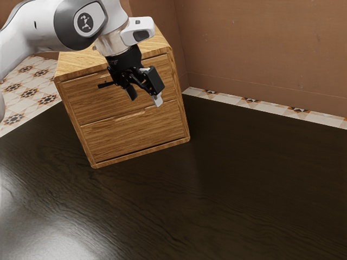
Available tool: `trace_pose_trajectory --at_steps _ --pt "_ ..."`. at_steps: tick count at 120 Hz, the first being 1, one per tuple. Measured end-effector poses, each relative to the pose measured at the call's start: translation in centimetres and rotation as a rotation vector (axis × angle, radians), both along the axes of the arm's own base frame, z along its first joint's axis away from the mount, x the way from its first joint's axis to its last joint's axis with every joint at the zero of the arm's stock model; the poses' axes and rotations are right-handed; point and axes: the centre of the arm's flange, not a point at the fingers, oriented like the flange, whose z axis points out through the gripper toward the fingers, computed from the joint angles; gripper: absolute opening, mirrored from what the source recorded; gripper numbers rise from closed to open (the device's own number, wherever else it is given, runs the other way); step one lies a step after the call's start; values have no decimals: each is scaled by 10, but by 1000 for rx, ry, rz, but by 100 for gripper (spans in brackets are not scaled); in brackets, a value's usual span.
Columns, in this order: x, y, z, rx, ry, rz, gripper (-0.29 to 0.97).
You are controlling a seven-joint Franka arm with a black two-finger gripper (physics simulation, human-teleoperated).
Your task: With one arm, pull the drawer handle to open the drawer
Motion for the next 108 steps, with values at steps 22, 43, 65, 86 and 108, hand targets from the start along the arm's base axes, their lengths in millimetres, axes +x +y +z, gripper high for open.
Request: trace_pose_trajectory --at_steps 22,43,65,86,108 --pt "1 1 -1 0 1 -7 68" --pt "-38 19 86 36 -115 21 68" --pt "-70 27 121 100 -137 -54 68" --pt "-67 25 116 162 -124 -244 68" --pt "-62 30 111 270 -87 -392 68"
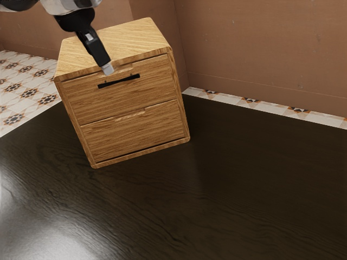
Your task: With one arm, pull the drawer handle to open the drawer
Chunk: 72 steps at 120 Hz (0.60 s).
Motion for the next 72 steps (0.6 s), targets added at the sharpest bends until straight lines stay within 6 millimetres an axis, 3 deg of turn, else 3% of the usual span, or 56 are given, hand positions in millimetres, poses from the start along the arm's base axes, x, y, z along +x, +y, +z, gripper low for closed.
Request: trace_pose_trajectory --at_steps 17,42,72 --pt "1 4 -2 68 23 -76 68" --pt "12 -15 -11 111 54 -200 67" --pt "41 -17 -57 80 107 -275 67"
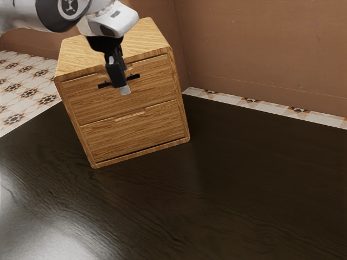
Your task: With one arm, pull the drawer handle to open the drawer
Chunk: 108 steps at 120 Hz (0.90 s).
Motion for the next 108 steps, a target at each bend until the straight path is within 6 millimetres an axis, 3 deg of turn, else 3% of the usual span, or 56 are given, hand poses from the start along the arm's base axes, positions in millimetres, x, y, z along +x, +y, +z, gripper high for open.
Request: trace_pose_trajectory --at_steps 13,46,69,108 --pt "12 5 -14 -5 -1 12 63" --pt "18 38 -14 19 -50 86 53" --pt "33 45 -27 50 -68 97 53" --pt "36 65 -31 100 -84 118 49"
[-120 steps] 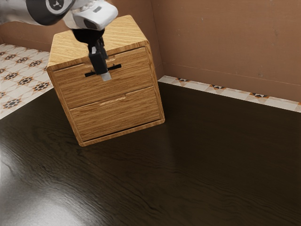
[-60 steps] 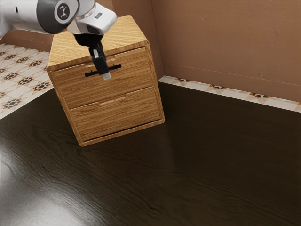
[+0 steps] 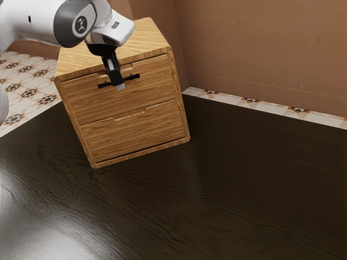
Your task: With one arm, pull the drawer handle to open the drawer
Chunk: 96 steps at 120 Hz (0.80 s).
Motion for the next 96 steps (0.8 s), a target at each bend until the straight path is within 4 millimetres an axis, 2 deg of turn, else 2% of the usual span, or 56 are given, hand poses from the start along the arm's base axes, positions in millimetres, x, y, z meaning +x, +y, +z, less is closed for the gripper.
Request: trace_pose_trajectory --at_steps 19,28,60,96 --pt "2 19 -8 21 11 13 46" --pt "3 22 -10 27 14 5 46" --pt "8 18 -12 33 11 -40 28" --pt "11 14 -16 22 13 -68 21"
